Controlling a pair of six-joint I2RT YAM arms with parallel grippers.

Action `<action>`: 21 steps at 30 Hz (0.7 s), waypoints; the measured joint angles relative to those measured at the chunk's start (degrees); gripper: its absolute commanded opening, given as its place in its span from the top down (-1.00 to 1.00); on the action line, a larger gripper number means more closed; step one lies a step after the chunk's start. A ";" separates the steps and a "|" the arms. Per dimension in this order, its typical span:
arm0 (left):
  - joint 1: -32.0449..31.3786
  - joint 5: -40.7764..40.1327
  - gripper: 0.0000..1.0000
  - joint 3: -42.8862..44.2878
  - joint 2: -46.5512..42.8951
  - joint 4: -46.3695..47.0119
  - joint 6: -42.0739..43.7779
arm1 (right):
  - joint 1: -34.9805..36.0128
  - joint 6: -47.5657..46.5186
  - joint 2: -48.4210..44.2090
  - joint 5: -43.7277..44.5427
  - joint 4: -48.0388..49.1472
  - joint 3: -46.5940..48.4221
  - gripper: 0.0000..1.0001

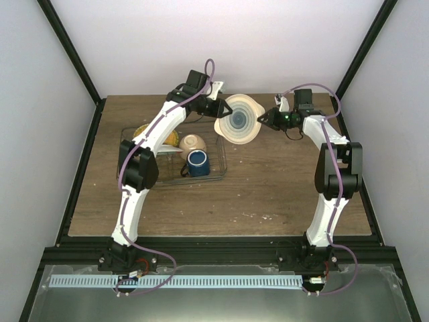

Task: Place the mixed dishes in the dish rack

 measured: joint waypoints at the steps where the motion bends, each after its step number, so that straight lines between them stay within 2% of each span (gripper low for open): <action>1: -0.02 -0.13 1.00 0.00 0.00 -0.11 0.35 | 0.00 0.11 0.02 -0.24 -0.04 0.00 0.53; 5: -0.31 -1.16 1.00 0.48 -0.07 -0.83 1.16 | 0.02 -0.52 0.02 -1.01 -0.52 0.00 0.43; 12: -0.66 -3.82 1.00 2.64 -0.09 -4.44 2.67 | 0.07 -4.04 -0.59 -0.63 -3.10 0.00 0.39; 21: 1.29 -10.97 1.00 2.95 -4.11 -9.29 6.95 | 0.04 -6.73 -6.14 -0.11 -4.96 -0.42 0.38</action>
